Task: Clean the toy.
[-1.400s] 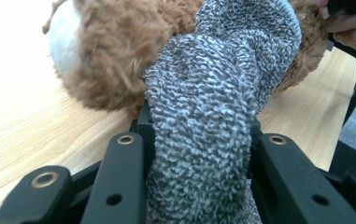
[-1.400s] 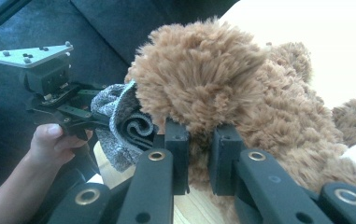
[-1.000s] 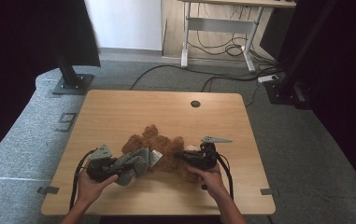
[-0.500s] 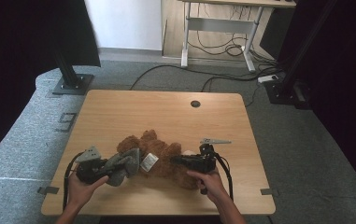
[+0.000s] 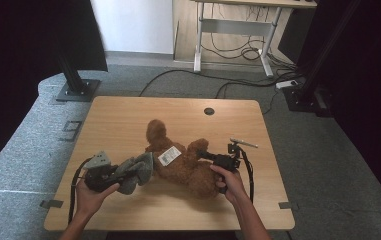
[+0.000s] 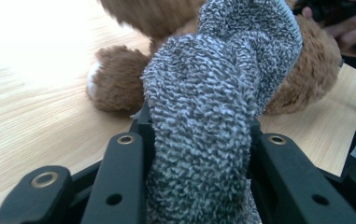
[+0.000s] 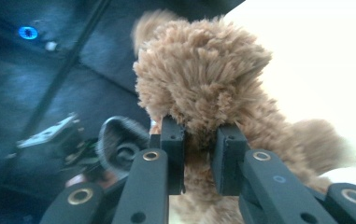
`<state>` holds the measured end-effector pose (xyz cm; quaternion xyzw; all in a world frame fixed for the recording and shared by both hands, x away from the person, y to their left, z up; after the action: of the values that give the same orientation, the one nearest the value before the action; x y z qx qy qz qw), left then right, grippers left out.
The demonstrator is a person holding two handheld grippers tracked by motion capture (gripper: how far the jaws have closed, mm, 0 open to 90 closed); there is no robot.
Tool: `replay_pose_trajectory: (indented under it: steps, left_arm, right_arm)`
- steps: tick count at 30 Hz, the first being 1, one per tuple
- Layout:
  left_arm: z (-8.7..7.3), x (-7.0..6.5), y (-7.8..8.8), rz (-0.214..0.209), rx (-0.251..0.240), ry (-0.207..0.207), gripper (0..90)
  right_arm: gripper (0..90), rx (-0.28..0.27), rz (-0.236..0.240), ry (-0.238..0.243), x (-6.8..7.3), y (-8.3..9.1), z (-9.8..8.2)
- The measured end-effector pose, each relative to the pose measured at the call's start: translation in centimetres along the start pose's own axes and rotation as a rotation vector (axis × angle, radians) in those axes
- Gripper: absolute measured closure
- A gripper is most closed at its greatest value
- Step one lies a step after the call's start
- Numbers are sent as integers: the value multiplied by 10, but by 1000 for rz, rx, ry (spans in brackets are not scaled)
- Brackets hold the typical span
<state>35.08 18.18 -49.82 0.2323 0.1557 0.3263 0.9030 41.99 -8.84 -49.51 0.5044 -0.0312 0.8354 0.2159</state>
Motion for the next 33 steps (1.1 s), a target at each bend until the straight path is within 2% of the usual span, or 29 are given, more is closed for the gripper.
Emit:
replay_pose_trajectory:
  steps: [3, 5, 6, 9, 14, 17, 18, 23, 25, 28, 31, 33]
  left_arm:
    - [3, -3, -6, -9, 4, -4, 648]
    - [3, -4, -8, -11, 8, -7, 648]
    - [3, -4, -9, -13, 11, -7, 647]
    - [2, -5, -11, -15, 17, -8, 647]
    - [2, -4, -10, -15, 15, -6, 647]
    - [1, -4, -10, -16, 16, -4, 647]
    - [1, -4, -10, -17, 16, -4, 647]
    - [-1, -4, -13, -21, 24, -1, 647]
    - [-2, -4, -14, -22, 27, 2, 647]
    - [-2, -4, -15, -24, 28, 2, 647]
    - [-2, -4, -15, -23, 29, 2, 646]
    - [-2, -4, -15, -23, 28, 2, 646]
  right_arm:
    - [748, -15, -64, 74, -5, 1, 7]
    - [723, -22, -136, 150, -7, 0, 10]
    - [718, -31, -195, 217, -8, 0, 12]
    - [707, -38, -238, 274, -8, -1, 15]
    - [689, -47, -259, 316, -9, -3, 15]
    - [661, -61, -298, 361, -12, -3, 17]
    - [645, -66, -330, 388, -15, -3, 19]
    - [585, -83, -422, 464, -26, -2, 26]
    - [561, -99, -433, 476, -27, 0, 29]
    - [523, -120, -413, 482, -21, 5, 32]
    - [475, -106, -424, 532, -13, 5, 29]
    - [428, -77, -427, 559, -6, 3, 23]
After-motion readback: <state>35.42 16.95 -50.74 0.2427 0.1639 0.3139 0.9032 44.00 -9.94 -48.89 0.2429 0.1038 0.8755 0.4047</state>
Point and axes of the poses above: each handheld gripper's, and its own axes: y roughly backward along the jaws, z roughly out of its top, x roughly to its left, the point moved 9 cm from there along -y, roughly forward along the jaws, and after that the axes turned 3 degrees about -y, right-handed, at the moved point
